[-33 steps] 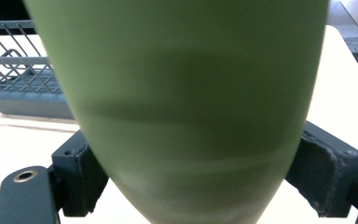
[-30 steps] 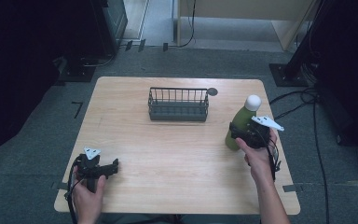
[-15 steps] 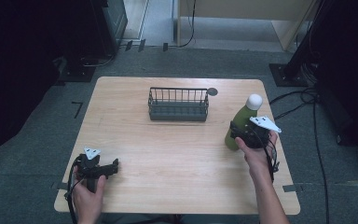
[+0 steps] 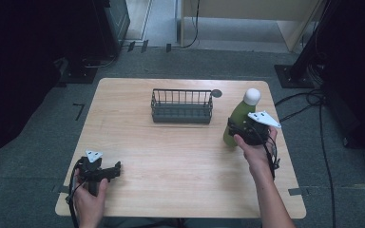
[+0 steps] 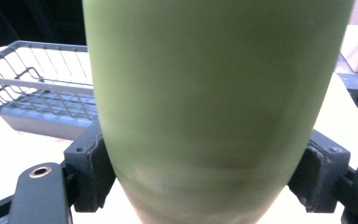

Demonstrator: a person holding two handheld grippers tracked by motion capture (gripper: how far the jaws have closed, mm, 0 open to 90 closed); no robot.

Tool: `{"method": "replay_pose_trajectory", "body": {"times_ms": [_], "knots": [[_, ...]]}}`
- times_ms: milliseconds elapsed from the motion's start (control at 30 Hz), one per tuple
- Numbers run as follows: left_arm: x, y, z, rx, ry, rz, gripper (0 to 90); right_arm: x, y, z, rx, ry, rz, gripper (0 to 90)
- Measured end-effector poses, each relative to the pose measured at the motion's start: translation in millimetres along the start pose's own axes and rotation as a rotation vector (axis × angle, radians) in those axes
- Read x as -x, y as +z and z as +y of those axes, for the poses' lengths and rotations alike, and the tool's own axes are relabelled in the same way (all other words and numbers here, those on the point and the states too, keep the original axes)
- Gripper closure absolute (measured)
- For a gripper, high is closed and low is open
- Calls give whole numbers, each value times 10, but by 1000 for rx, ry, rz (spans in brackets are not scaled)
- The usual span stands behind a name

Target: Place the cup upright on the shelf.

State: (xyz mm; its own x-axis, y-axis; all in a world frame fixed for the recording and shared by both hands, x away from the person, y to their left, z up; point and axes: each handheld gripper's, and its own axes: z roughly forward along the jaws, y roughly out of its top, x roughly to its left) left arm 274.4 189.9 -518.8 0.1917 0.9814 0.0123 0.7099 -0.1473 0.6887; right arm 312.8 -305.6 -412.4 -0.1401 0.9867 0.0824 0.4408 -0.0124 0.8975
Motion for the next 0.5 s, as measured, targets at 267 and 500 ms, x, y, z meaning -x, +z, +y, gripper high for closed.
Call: {"method": "replay_pose_trajectory", "body": {"times_ms": [267,500], "knots": [[0,1,0,1,-1,0,0,-186,83,169,7,1,39,206],[0,0,0,0,1,1,0,-348,102,322,14,-20,74,206]]}}
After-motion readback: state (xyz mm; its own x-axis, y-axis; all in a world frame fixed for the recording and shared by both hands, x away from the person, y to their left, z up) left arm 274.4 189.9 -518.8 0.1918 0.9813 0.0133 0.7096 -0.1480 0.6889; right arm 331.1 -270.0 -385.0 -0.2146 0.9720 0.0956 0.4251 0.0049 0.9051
